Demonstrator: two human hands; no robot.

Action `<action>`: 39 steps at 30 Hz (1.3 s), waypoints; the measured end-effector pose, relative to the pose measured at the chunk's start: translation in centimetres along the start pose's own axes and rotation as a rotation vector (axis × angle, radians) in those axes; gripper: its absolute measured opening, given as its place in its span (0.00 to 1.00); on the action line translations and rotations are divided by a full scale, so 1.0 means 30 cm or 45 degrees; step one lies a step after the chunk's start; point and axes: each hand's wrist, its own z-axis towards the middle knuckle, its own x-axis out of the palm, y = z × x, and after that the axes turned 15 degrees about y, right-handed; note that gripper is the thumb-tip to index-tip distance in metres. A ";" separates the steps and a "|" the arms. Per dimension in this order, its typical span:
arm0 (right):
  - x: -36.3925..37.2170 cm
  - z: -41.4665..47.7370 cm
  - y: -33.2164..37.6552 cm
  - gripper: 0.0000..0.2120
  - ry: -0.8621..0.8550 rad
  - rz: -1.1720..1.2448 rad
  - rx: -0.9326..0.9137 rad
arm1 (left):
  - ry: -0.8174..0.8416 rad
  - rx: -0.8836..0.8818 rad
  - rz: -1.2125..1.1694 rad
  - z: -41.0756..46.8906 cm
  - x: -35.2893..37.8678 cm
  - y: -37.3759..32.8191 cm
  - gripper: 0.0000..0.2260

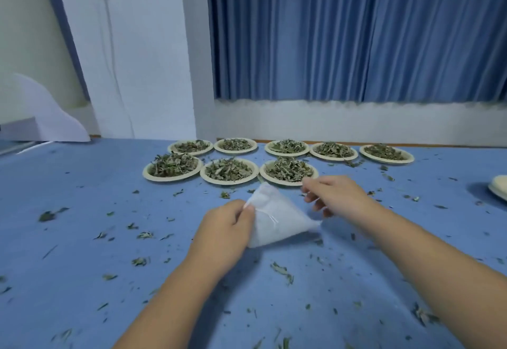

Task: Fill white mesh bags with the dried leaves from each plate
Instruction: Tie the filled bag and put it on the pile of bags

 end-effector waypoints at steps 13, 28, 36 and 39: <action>-0.114 0.396 -0.083 0.17 -0.253 0.505 0.513 | 0.025 -0.424 -1.290 0.051 -0.046 0.013 0.09; -0.119 0.474 -0.113 0.05 -0.322 0.379 0.514 | 0.021 -0.361 -1.425 0.075 -0.036 0.048 0.04; -0.182 0.227 -0.119 0.01 -0.221 0.274 0.366 | -0.063 -0.309 -1.441 0.076 -0.038 0.040 0.08; -0.205 0.080 -0.125 0.02 -0.149 0.252 0.354 | -0.135 -0.297 -1.413 0.072 -0.036 0.037 0.07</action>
